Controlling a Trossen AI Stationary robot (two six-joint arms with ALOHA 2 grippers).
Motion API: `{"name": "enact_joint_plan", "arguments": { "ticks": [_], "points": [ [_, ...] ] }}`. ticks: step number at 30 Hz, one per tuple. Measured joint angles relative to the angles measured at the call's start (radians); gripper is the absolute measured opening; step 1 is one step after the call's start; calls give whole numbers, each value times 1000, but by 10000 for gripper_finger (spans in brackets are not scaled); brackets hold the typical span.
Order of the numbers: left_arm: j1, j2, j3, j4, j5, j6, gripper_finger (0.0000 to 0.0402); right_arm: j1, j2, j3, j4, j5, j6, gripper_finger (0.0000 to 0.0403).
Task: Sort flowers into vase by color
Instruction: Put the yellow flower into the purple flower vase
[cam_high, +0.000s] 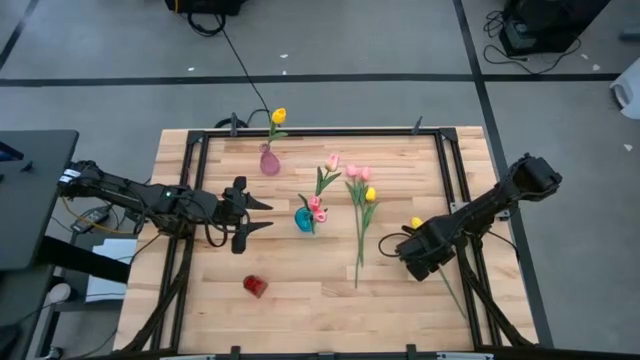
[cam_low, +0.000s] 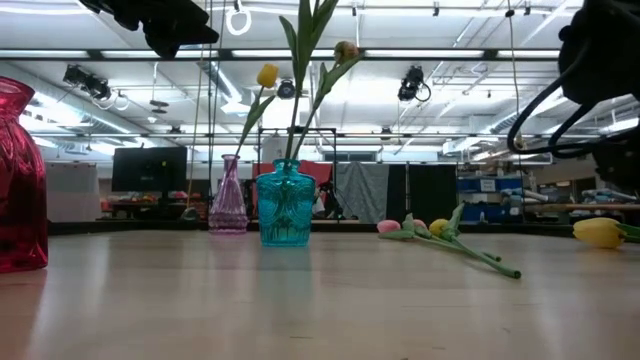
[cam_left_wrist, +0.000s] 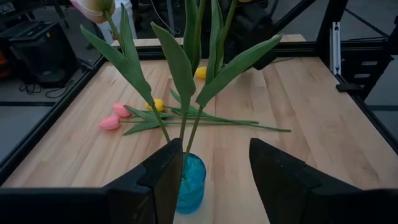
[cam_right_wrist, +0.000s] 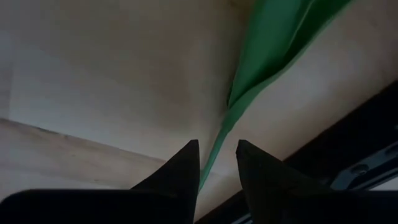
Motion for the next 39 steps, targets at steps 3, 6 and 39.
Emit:
{"name": "enact_joint_plan", "arguments": {
  "ticks": [3, 6, 39],
  "points": [
    [0, 0, 0, -1, 0, 0, 193, 8, 0, 0, 1, 2, 0, 118],
    [0, 0, 0, -5, 0, 0, 193, 8, 0, 0, 1, 6, 0, 111],
    [-1, -85, 0, -17, 67, 29, 193, 38, -92, 260, 325, 618, -259, 5]
  ]
}}
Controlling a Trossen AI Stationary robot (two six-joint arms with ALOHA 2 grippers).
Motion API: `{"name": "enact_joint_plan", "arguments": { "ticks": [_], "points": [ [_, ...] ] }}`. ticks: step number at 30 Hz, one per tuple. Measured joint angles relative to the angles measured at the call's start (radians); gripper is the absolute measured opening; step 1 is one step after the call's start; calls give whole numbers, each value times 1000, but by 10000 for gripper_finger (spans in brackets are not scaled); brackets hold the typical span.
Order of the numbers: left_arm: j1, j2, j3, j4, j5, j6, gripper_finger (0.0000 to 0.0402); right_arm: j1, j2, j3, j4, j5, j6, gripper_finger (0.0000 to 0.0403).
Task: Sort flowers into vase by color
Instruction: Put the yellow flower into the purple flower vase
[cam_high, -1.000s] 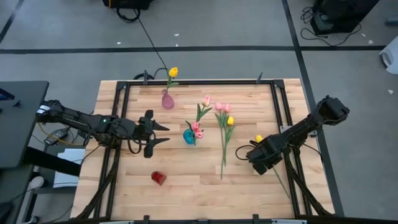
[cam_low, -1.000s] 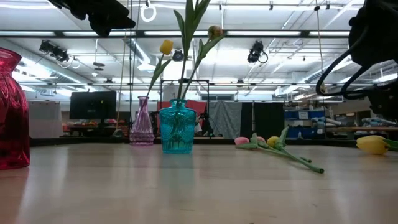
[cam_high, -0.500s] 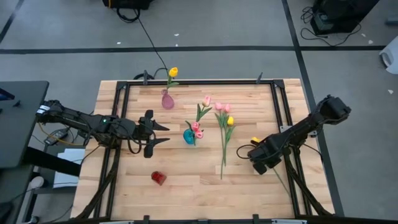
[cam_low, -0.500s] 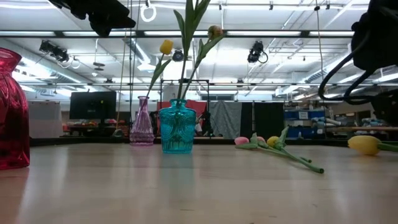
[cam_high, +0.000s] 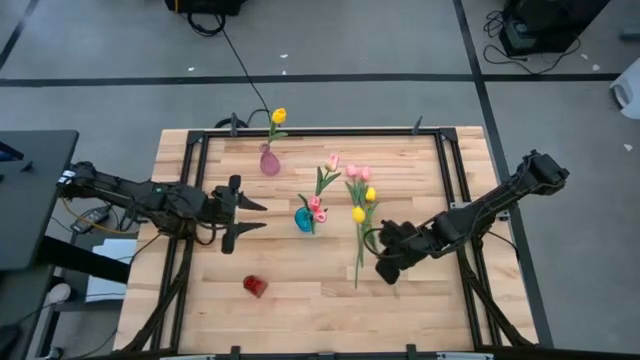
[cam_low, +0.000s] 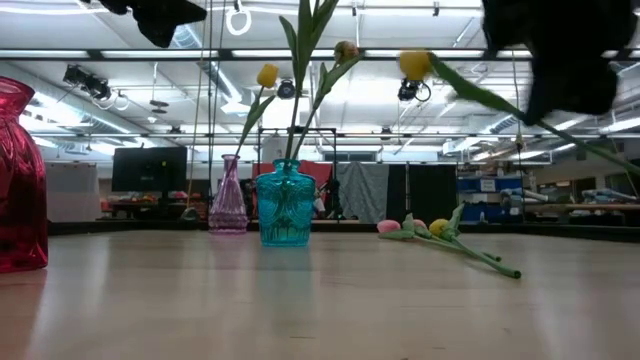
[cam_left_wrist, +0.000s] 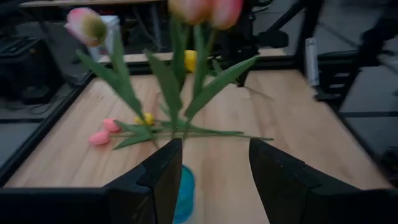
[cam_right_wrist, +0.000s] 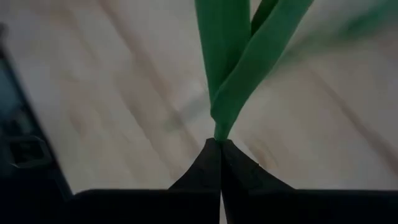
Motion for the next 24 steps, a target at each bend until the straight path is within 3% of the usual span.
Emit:
{"name": "enact_joint_plan", "arguments": {
  "ticks": [4, 9, 16, 19, 24],
  "points": [
    [-1, -32, 0, -22, 56, -3, 193, 9, 53, 59, 184, 103, -180, 5],
    [-32, -52, -1, -90, 112, -8, 193, 9, 156, 108, 522, 94, -448, 5],
    [-115, -55, -2, -107, 284, -3, 193, 15, 298, 290, 562, 120, -680, 5],
    [-149, -54, -2, -93, 263, -10, 193, 15, 356, 375, 562, 141, -768, 5],
    [-164, -55, -2, -76, 74, -7, 193, -40, 452, 506, 570, 187, -897, 5]
  ]
}}
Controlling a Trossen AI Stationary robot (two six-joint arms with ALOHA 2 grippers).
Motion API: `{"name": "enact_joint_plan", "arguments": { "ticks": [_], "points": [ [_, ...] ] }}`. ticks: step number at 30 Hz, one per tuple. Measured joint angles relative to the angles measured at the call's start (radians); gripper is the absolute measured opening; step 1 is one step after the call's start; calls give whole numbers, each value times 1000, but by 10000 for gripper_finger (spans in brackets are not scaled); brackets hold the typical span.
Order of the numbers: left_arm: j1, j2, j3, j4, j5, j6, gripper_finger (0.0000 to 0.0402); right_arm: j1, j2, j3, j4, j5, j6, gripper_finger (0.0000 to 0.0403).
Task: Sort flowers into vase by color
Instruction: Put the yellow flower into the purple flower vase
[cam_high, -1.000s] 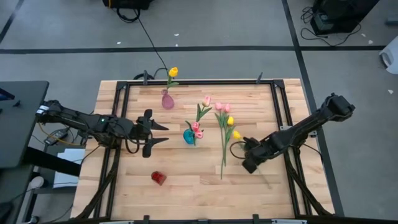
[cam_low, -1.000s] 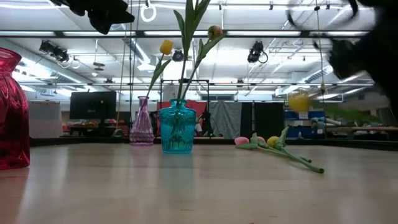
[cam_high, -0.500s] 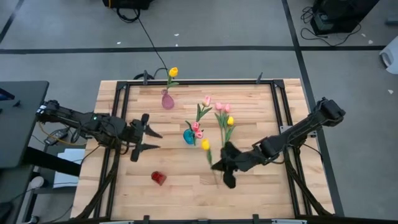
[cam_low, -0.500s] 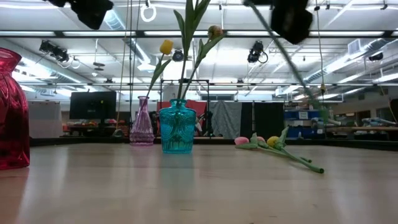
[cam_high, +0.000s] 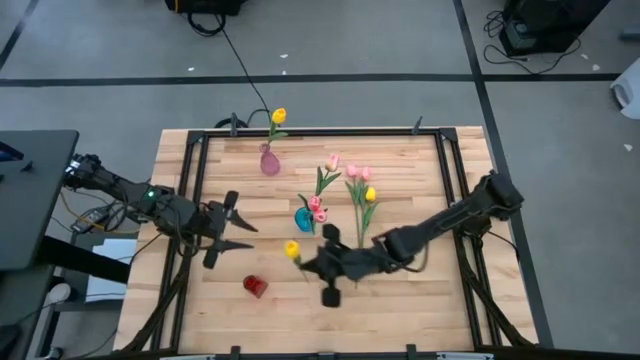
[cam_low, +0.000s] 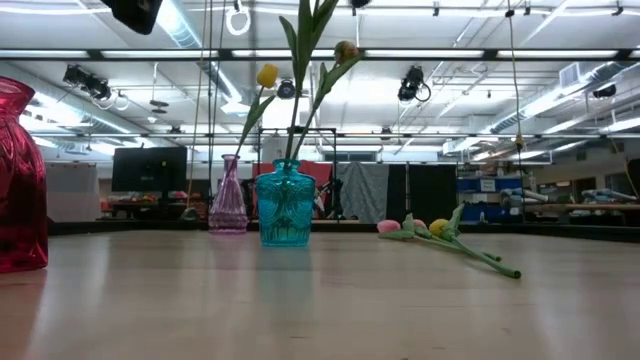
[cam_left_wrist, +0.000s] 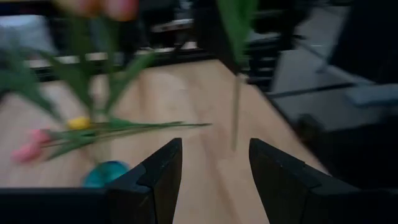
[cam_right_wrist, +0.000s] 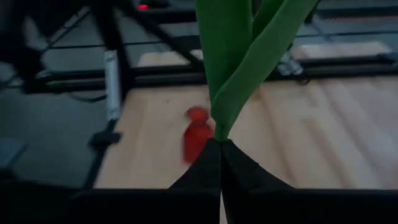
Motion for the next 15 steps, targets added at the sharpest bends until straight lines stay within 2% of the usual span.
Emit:
{"name": "enact_joint_plan", "arguments": {
  "ticks": [2, 8, 15],
  "points": [
    [0, 0, 0, 14, -30, 0, 193, -29, 35, 48, 0, -27, -30, 5],
    [-1, 44, 0, 114, -8, -22, 193, -84, 93, 137, 24, -44, -116, 7],
    [0, 198, 0, 213, -19, -23, 193, -131, 99, 152, 150, -73, -192, 8]
  ]
}}
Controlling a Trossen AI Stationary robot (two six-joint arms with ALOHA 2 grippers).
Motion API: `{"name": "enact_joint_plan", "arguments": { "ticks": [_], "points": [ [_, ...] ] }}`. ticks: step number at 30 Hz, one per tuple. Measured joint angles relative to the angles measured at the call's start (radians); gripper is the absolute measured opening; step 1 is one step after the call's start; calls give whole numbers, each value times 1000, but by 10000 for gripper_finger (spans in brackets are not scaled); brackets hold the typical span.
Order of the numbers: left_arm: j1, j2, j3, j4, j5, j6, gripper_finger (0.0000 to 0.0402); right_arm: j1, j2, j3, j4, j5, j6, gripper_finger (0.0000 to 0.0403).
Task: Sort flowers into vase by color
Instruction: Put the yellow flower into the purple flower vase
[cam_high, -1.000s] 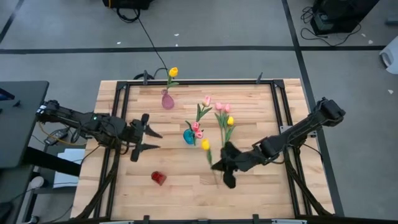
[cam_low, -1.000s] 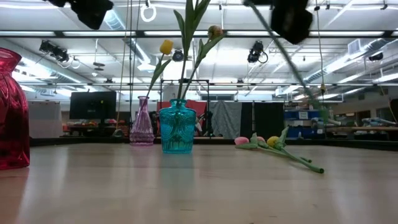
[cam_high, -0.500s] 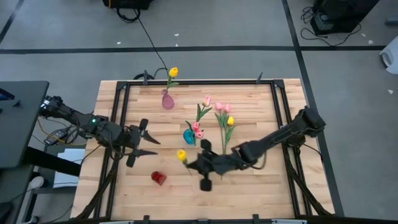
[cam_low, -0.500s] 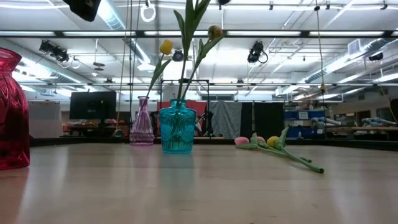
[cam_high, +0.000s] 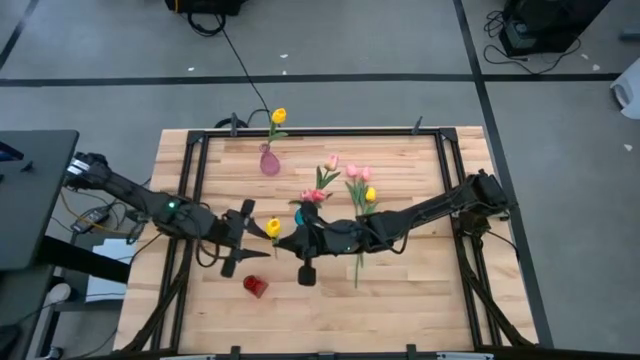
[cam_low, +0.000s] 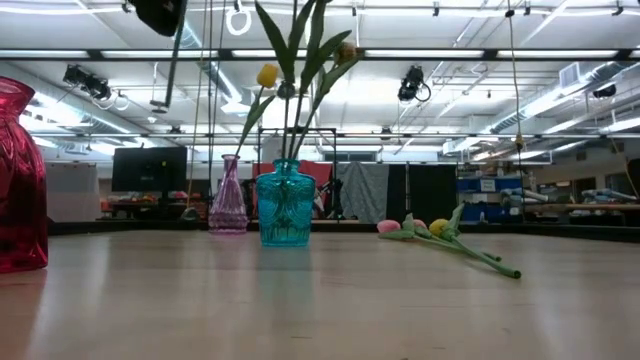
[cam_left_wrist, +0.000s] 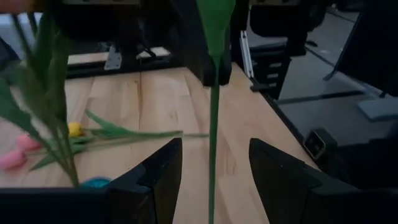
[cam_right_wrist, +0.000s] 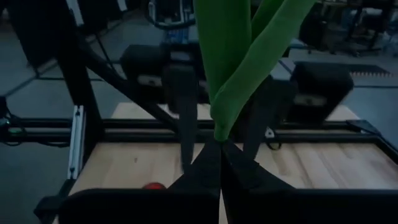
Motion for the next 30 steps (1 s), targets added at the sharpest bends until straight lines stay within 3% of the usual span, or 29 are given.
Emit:
{"name": "enact_joint_plan", "arguments": {
  "ticks": [13, 24, 30],
  "points": [
    [51, 61, 4, 75, -3, -3, 177, -12, -1, 0, -4, -22, -1, 9],
    [52, 61, 34, 41, 1, 10, 92, -17, -1, 0, -42, -20, 7, 9],
    [52, 61, 48, 29, 28, 30, 12, -17, -1, 0, -40, -15, 7, 10]
  ]
}}
